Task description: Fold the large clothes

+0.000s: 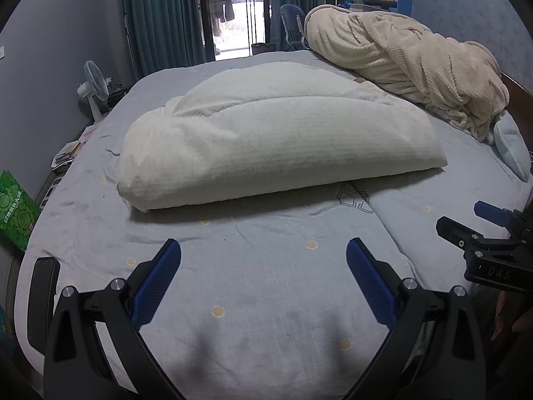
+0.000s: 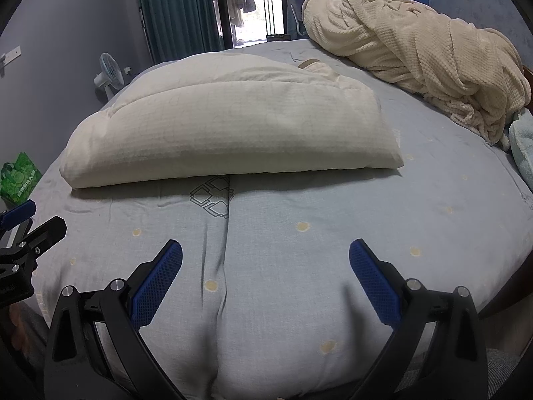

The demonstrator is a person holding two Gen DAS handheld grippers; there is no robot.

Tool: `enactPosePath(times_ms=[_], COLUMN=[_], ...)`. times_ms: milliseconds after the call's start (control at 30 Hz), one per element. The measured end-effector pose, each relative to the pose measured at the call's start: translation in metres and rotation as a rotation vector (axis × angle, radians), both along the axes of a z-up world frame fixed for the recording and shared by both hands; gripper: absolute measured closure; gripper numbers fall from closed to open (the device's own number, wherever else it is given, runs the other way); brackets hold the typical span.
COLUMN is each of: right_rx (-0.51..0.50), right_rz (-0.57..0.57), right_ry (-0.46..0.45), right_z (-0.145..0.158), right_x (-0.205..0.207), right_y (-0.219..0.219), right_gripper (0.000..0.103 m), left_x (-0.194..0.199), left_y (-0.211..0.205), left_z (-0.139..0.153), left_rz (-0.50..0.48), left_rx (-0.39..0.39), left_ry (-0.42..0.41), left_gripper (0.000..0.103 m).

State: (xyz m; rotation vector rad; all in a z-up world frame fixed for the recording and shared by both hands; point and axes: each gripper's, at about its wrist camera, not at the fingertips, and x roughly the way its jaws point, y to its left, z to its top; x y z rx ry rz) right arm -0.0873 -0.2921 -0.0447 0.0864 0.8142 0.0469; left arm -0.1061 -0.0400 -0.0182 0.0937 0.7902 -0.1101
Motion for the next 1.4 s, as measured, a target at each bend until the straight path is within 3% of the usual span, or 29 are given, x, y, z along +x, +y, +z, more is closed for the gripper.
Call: enactPosePath(times_ms=[633,1000,1200,1400], right_rx=[-0.001,-0.003,0.005,0.005], right_rz=[-0.001,-0.004,-0.004,0.001], right_ry=[0.005,0.008,0.015,0.019], right_z=[-0.0007,-0.0017,-0.003,-0.0037], right_x=[-0.0013,-0.0014,-0.0017,-0.0005], right_y=[0.001,0.0031,0.0039,0.0058], right_gripper=[0.007,0.007,0.007,0.007], left_x=[0.0037,0.0021,-0.002,-0.0049], left_y=[0.0004,-0.0018,-0.0067,-0.0041], left_z=[-0.0042,-0.0021,-0.0003,0.0038], left_rz=[0.018,0.021,0.015,-0.008], left_rx=[0.003,0.02,0.068,0.041], left_ry=[0.037,0.019,-0.014,-0.047], left_gripper=[0.008,0.008,0.008,0.008])
